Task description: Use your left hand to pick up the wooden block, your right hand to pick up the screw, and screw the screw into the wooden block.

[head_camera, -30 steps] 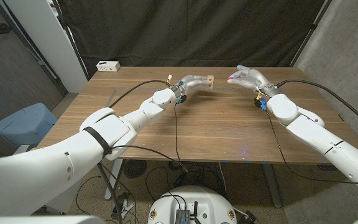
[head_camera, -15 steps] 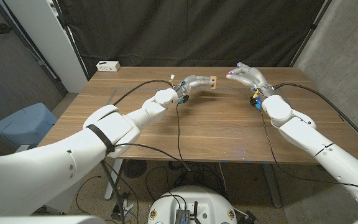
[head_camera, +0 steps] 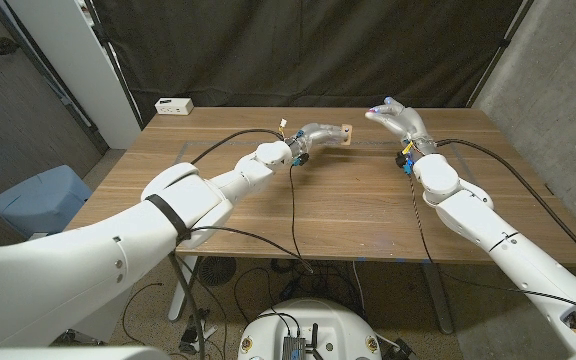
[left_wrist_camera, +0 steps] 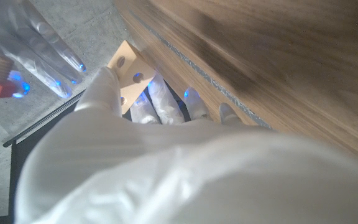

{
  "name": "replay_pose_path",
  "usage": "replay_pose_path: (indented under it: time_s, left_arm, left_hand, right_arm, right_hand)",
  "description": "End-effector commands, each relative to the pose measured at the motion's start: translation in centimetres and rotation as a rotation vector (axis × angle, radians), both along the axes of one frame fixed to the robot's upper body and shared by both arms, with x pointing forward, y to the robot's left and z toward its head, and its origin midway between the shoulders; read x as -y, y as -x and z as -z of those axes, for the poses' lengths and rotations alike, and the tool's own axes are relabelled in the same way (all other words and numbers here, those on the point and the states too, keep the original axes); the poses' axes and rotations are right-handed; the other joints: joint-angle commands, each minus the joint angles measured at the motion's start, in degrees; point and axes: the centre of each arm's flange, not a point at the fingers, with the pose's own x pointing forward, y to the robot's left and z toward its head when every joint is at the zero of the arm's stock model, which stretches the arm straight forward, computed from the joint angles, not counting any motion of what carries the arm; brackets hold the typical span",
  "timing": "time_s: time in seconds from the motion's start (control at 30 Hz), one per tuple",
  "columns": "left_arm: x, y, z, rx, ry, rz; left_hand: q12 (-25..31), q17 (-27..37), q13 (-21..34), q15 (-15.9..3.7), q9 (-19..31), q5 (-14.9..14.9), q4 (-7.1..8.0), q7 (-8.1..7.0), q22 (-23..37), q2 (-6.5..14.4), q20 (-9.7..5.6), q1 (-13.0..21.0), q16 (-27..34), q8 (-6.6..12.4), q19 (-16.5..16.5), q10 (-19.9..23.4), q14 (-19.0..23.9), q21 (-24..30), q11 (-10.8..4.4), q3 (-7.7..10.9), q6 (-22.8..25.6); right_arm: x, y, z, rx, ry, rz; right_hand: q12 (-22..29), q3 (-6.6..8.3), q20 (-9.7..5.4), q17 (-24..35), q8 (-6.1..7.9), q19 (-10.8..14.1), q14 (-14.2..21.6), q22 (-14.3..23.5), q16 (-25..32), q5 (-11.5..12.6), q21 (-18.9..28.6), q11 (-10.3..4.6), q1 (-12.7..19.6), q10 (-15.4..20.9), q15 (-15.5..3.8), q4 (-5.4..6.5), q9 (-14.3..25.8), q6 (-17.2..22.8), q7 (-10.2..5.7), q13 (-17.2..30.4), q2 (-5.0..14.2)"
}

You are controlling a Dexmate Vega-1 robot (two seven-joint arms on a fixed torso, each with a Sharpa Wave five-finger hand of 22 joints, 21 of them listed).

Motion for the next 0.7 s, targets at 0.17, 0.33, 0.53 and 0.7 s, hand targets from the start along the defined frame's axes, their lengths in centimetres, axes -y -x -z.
replay_pose_path:
  time_s: [0.17,0.33,0.53,0.7]
  left_arm:
    - [1.9,-0.3,-0.8,-0.035,-0.061,-0.068]
    - [2.3,-0.1,-1.2,-0.008,-0.089,-0.066]
    - [2.4,0.1,-1.4,0.011,-0.096,-0.057]
    - [2.4,0.4,-1.3,0.035,-0.094,-0.035]
  left_hand:
    - [-0.1,0.1,-0.2,-2.50,0.3,0.2,0.16,-0.27,0.2,0.7,-0.08,0.2,0.1,0.60,-0.5,-0.8,-0.4,0.4,-0.01,0.17,1.1]
    - [-0.3,0.1,-0.3,-2.68,0.3,0.3,0.09,-0.27,0.2,0.7,-0.09,0.3,0.0,0.53,-0.6,-1.3,-0.7,0.4,-0.03,0.18,0.9]
    - [-0.4,0.1,-0.3,-2.78,0.3,0.3,0.06,-0.28,0.2,0.7,-0.08,0.3,0.0,0.48,-0.9,-1.7,-0.9,0.3,-0.06,0.16,0.7]
    - [-0.5,0.1,-0.4,-2.92,0.3,0.2,0.06,-0.28,0.2,0.7,-0.05,0.3,0.0,0.44,-1.1,-1.9,-0.9,0.3,-0.09,0.13,0.6]
  right_arm:
    - [-1.7,-1.6,0.6,-0.008,-0.146,-0.025]
    - [-1.8,-2.1,0.9,-0.020,-0.169,-0.032]
    - [-1.9,-2.4,1.1,-0.026,-0.191,-0.036]
    - [-1.8,-2.7,1.2,-0.026,-0.217,-0.041]
  right_hand:
    - [0.2,-0.15,0.12,0.3,0.34,0.7,0.8,0.3,0.3,0.0,0.2,0.50,0.7,0.6,0.02,-0.13,0.3,0.5,0.16,0.1,-0.19]
    - [0.2,-0.20,0.21,0.3,0.34,0.8,1.0,0.3,0.3,-0.1,0.2,0.70,0.8,0.8,0.01,-0.12,0.1,0.6,0.31,0.1,-0.16]
    - [0.1,-0.23,0.25,0.3,0.41,0.9,1.1,0.3,0.3,-0.1,0.2,0.61,0.8,0.8,0.01,-0.10,0.1,0.6,0.24,0.1,-0.08]
    - [0.1,-0.30,0.31,0.3,0.48,0.9,1.2,0.3,0.3,-0.1,0.2,0.97,0.8,0.9,0.02,-0.08,0.1,0.6,0.26,0.2,-0.09]
